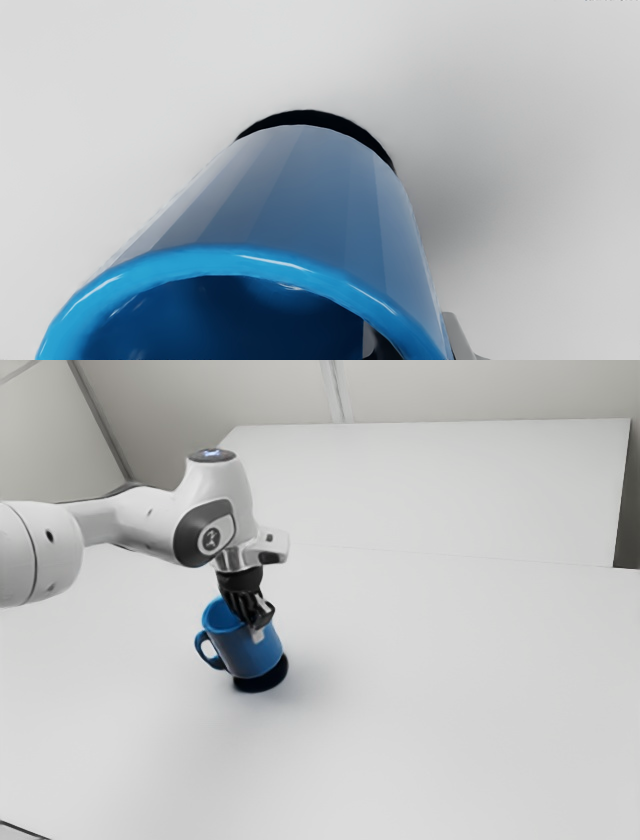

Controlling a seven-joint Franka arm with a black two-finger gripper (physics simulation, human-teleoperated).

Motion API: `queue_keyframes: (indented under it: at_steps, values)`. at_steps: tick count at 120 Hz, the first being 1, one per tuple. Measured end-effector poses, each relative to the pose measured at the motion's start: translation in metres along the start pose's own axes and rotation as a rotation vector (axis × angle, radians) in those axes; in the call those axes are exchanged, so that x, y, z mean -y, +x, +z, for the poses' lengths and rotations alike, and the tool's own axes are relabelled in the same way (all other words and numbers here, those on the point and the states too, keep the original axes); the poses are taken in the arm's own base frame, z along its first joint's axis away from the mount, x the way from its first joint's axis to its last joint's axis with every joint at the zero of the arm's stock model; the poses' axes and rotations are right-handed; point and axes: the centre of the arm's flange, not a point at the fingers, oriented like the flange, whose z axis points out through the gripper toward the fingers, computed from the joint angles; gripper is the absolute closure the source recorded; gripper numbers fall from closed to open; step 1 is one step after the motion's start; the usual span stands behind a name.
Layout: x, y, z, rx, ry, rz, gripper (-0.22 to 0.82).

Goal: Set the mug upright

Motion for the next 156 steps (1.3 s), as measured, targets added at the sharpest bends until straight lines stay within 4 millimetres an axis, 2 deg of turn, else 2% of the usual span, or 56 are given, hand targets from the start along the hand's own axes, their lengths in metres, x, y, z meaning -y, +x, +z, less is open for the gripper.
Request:
queue_keyframes:
  at_steps: [30, 49, 55, 73, 86, 105, 109, 126, 132, 136, 156]
  values:
    - [0.007, 0.006, 0.022, 0.026, -0.008, -0.081, 0.70]
    - [0.007, 0.008, 0.028, 0.031, -0.009, -0.112, 0.69]
    - [0.007, 0.008, 0.029, 0.032, -0.014, -0.123, 0.65]
    - [0.007, 0.007, 0.024, 0.025, -0.032, -0.154, 0.35]
    - [0.009, 0.003, 0.002, -0.015, -0.034, -0.174, 0.23]
    - [0.016, 0.007, -0.026, -0.068, -0.046, -0.201, 0.13]
    - [0.020, 0.008, -0.040, -0.091, -0.045, -0.207, 0.11]
    - [0.037, 0.011, -0.125, -0.201, -0.032, -0.219, 0.06]
    - [0.042, 0.009, -0.145, -0.216, -0.030, -0.214, 0.04]
    - [0.043, 0.008, -0.152, -0.215, -0.031, -0.209, 0.04]
    - [0.046, 0.019, -0.158, -0.188, -0.049, -0.176, 0.02]
